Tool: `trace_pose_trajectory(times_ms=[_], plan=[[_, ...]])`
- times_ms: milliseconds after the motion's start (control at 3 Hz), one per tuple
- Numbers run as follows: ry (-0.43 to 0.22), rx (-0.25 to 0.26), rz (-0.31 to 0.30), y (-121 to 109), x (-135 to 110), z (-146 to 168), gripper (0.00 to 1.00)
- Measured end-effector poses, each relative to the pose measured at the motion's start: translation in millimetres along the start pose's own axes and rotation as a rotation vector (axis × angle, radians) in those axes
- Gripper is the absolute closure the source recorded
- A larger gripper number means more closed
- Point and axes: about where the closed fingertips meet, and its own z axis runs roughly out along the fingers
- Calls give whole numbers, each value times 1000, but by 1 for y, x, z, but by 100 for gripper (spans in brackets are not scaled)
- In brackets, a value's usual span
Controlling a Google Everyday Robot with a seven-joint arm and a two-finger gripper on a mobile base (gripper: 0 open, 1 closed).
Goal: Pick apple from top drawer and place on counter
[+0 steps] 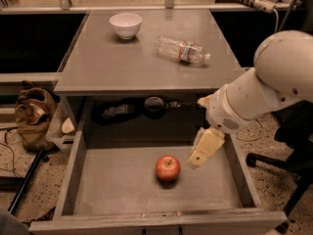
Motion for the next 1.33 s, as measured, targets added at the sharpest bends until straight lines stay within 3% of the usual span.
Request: trace_pose_trajectory(times_ms=[333, 667, 1000, 1333], plan=[[-35, -14, 4, -5, -17, 42, 0], [-83, 25, 38, -7, -21, 70, 0], [-117, 52, 86, -10, -17, 91, 0], [-117, 52, 86, -10, -17, 91, 0]])
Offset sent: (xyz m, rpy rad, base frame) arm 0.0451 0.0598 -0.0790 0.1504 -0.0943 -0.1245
